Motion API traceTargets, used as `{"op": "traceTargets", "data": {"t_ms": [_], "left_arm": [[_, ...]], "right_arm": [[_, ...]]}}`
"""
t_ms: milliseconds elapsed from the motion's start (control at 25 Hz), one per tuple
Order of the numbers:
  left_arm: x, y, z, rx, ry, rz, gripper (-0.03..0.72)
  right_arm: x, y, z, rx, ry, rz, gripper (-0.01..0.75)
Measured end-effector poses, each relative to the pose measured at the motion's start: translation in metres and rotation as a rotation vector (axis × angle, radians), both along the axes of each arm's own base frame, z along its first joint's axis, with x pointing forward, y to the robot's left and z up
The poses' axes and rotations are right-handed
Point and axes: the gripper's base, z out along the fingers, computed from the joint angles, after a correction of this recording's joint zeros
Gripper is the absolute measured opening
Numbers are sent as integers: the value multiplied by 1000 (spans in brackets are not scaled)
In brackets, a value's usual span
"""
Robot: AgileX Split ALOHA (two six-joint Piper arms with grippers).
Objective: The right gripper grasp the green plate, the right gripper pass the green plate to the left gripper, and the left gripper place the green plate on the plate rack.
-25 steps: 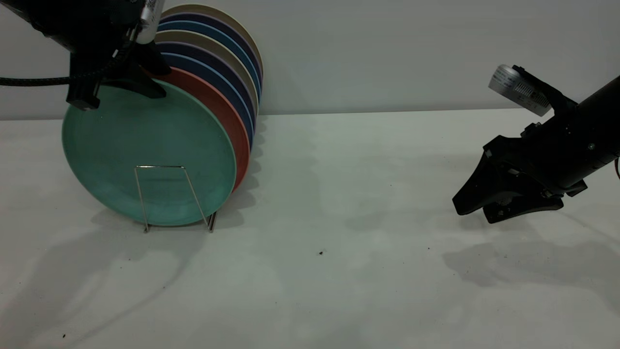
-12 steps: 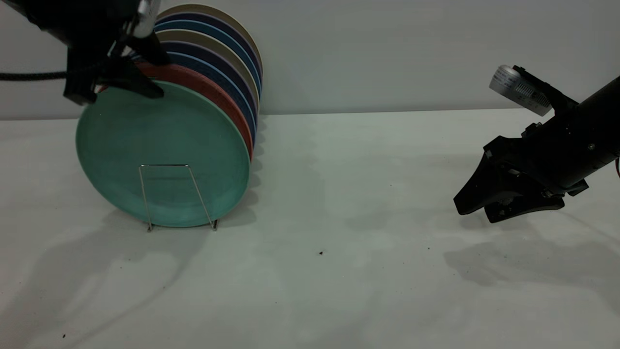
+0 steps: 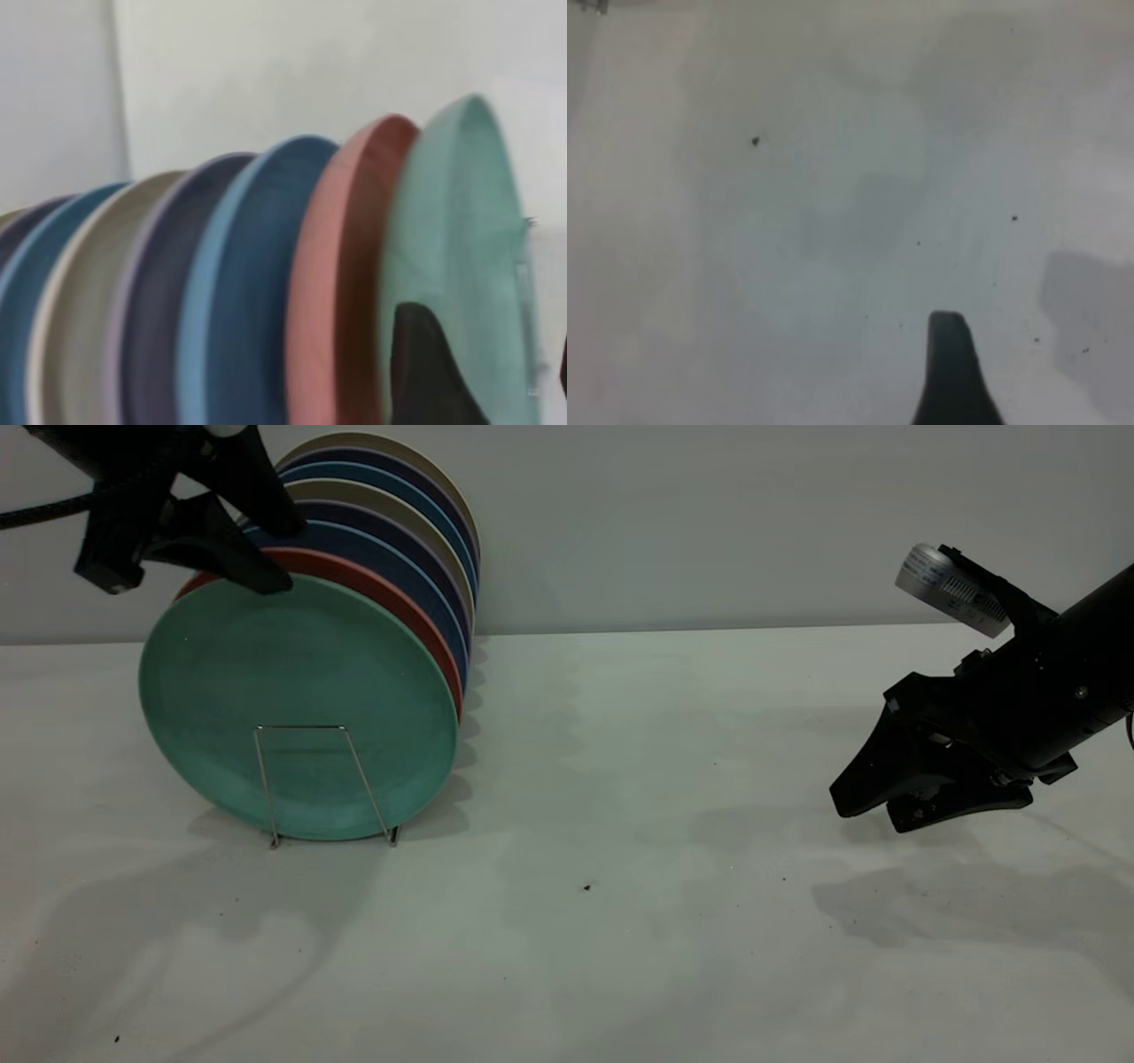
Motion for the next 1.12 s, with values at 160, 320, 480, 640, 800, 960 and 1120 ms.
{"op": "traceTargets", "data": {"t_ms": [160, 320, 480, 640, 800, 960, 1120], "left_arm": [[-6, 3, 5, 5, 56, 51, 402], [-16, 5, 23, -57, 132, 238, 402], [-27, 8, 48, -256, 259, 647, 402], [-43, 15, 64, -387, 423, 1085, 402], [-54, 34, 65, -307, 441, 1443, 402], [-62, 54, 65, -171, 350, 1661, 402], [-80, 61, 70, -134, 324, 1719, 402]], "right_arm": [[0, 0, 0, 5, 7, -6, 533], [-1, 1, 0, 19, 22, -14, 533], [-1, 1, 1, 32, 45, -40, 533], [-3, 0, 1, 17, 73, -40, 533], [-2, -4, 13, -47, 112, -9, 533], [3, -11, 51, -141, 131, -13, 533], [-7, -23, 89, -279, 193, -38, 525]]}}
